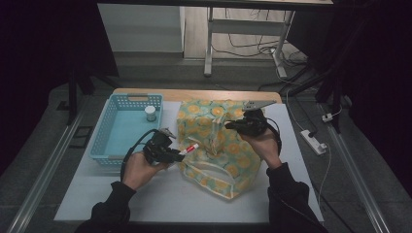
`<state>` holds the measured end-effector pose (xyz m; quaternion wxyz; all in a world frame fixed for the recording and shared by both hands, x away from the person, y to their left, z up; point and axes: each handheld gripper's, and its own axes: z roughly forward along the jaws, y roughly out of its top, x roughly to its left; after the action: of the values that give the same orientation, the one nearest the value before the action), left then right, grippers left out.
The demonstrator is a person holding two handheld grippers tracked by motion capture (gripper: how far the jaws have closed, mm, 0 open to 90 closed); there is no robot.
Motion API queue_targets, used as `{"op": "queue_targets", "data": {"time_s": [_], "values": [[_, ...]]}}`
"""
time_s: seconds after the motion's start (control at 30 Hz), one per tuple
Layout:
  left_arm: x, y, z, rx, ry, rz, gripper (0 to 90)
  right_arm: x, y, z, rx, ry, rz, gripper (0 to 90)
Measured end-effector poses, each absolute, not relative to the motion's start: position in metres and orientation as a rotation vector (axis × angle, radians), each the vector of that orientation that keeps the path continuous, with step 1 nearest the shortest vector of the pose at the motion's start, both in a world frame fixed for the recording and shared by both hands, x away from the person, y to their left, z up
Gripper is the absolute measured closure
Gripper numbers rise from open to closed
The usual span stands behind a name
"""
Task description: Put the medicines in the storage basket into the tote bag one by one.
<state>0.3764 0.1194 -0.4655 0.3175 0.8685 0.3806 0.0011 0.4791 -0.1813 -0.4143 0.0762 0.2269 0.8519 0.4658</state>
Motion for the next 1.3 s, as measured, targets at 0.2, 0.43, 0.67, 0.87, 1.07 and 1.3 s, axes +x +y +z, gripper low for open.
{"op": "queue_targets", "data": {"time_s": [0.2, 0.43, 0.67, 0.87, 1.07, 1.3], "values": [[0.378, 0.095, -0.474, 2.33, 0.953, -0.039, 72.1, 0.479, -0.181, -0.414, 0.677, 2.555, 1.395, 90.0], [0.386, 0.065, -0.484, 2.374, 0.903, -0.056, 72.1, 0.479, -0.181, -0.414, 0.676, 2.556, 1.394, 90.0], [0.403, 0.042, -0.489, 2.364, 0.908, -0.045, 72.1, 0.478, -0.181, -0.414, 0.675, 2.555, 1.397, 90.0], [0.42, 0.032, -0.486, 2.333, 0.941, -0.007, 72.1, 0.477, -0.18, -0.414, 0.672, 2.557, 1.4, 90.0], [0.435, 0.032, -0.482, 2.314, 0.981, 0.034, 72.0, 0.477, -0.179, -0.413, 0.664, 2.558, 1.4, 90.0], [0.451, 0.038, -0.48, 2.272, 1.029, 0.084, 72.1, 0.477, -0.179, -0.414, 0.665, 2.561, 1.398, 90.0]]}}
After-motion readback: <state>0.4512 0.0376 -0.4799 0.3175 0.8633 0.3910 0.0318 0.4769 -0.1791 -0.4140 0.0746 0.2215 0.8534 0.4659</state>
